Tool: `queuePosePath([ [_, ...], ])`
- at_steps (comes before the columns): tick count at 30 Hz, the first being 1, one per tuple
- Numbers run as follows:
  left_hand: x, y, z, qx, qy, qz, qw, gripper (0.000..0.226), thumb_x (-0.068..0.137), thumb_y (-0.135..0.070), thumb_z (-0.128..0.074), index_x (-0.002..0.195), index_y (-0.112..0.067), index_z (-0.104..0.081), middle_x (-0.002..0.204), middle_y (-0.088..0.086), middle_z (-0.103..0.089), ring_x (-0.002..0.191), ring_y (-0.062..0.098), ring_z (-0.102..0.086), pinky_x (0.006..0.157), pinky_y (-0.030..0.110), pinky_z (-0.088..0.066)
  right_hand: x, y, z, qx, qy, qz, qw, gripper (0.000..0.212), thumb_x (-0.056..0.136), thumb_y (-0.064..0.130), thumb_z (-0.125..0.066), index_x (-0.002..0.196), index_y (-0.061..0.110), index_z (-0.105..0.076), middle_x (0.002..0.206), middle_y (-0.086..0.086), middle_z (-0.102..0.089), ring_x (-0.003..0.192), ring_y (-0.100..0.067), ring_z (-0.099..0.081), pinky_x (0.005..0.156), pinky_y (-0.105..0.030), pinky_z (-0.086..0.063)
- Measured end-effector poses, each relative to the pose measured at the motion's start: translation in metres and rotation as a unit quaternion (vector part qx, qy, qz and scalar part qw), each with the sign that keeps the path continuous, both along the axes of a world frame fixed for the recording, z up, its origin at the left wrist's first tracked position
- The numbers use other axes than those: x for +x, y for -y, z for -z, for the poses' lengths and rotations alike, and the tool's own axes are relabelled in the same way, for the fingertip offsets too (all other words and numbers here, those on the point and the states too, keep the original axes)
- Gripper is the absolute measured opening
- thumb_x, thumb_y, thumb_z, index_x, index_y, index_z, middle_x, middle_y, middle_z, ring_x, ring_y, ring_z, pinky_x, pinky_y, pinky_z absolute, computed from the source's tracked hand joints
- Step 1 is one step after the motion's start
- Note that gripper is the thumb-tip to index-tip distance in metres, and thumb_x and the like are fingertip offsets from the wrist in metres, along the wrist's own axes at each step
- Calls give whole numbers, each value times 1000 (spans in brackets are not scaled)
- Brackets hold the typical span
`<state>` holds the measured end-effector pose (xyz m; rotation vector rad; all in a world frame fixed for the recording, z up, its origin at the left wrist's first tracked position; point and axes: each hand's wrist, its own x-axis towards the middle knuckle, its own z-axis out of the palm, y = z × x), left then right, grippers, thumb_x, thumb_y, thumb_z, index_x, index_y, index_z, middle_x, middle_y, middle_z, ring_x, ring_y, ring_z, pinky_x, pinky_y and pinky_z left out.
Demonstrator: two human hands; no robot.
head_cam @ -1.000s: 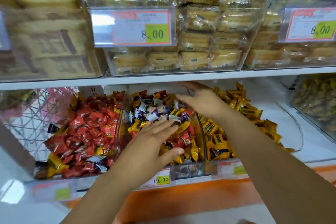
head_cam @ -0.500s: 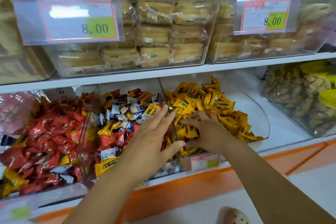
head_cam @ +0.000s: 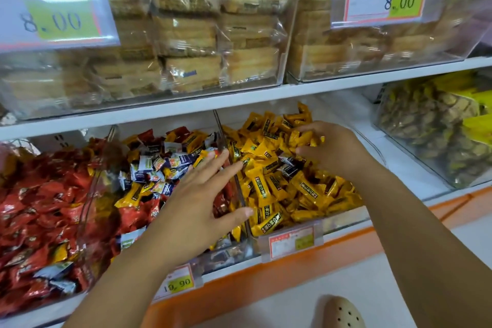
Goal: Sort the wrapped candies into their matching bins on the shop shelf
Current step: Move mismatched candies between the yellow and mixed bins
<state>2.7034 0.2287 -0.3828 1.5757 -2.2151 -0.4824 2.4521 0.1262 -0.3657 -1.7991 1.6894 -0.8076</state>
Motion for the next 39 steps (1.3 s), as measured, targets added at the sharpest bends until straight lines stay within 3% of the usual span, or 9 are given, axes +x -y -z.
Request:
queuePosePath([
  [3, 1, -1, 3, -9, 7, 0, 1000, 68, 72, -85, -31, 133, -65, -8, 149, -38, 15, 135, -14, 22, 114, 27, 6, 0, -8, -6, -70, -48, 15, 996, 32, 84, 19, -71, 114, 29, -62, 104, 7, -59, 86, -15, -59, 60, -23, -45],
  [6, -1, -2, 2, -11, 11, -6, 1000, 70, 76, -84, -32, 137, -61, -7, 151, -35, 15, 136, -14, 22, 115, 28, 5, 13, -19, -2, -38, -86, -36, 995, 16, 91, 19, -63, 105, 23, -68, 104, 3, -65, 91, -13, -58, 72, -23, -42],
  [10, -3, -3, 0, -5, 17, -17, 1000, 71, 77, -75, -37, 138, -60, -5, 151, -34, 15, 136, -13, 23, 116, 28, 6, 25, -16, 26, 3, -246, -115, 962, 52, 94, 32, -55, 144, 23, -40, 142, 1, -46, 132, -25, -34, 100, -32, -35],
  [13, -3, -2, 2, -10, 15, -13, 1000, 68, 73, -85, -29, 133, -66, -3, 149, -37, 18, 134, -15, 25, 114, 27, 6, 28, -11, 29, 53, -270, -101, 956, 76, 87, 45, -56, 151, 25, -22, 151, 4, -28, 139, -24, -17, 108, -39, -30],
  [20, 0, -1, 6, -19, 7, -9, 1000, 71, 69, -86, -27, 134, -66, -5, 148, -39, 15, 135, -15, 22, 113, 26, 5, 34, -6, 24, 68, -269, -97, 956, 59, 77, 52, -64, 131, 33, -51, 131, 2, -44, 133, -25, -25, 100, -40, -38],
  [26, -2, -2, 1, -13, 15, -14, 1000, 65, 77, -80, -33, 134, -64, -5, 150, -36, 15, 134, -15, 24, 113, 24, 9, 39, -12, 31, 18, -275, -79, 958, 40, 79, 47, -65, 116, 35, -57, 116, 3, -61, 125, -22, -37, 93, -38, -42],
  [30, -4, -3, -1, -5, 19, -17, 1000, 70, 76, -75, -37, 135, -62, -4, 151, -33, 14, 135, -13, 24, 113, 23, 10, 38, -12, 33, 24, -214, -88, 972, 22, 78, 33, -68, 95, 39, -56, 104, 7, -63, 108, -20, -51, 89, -40, -46],
  [34, -4, -4, -1, -5, 19, -18, 1000, 70, 75, -75, -36, 134, -62, -1, 152, -31, 14, 137, -11, 24, 114, 25, 10, 31, -12, 27, 44, -52, -94, 993, 21, 77, 18, -74, 84, 33, -62, 97, 8, -64, 92, -15, -61, 80, -41, -53],
  [39, -8, -2, -2, -25, -47, -40, 998, 74, 75, -74, -38, 143, -52, -21, 154, -31, -1, 141, -8, 7, 117, 28, -4, 26, -20, 5, 24, 76, -114, 990, 22, 78, 10, -75, 88, 26, -65, 98, 10, -66, 93, -4, -61, 74, -19, -48],
])
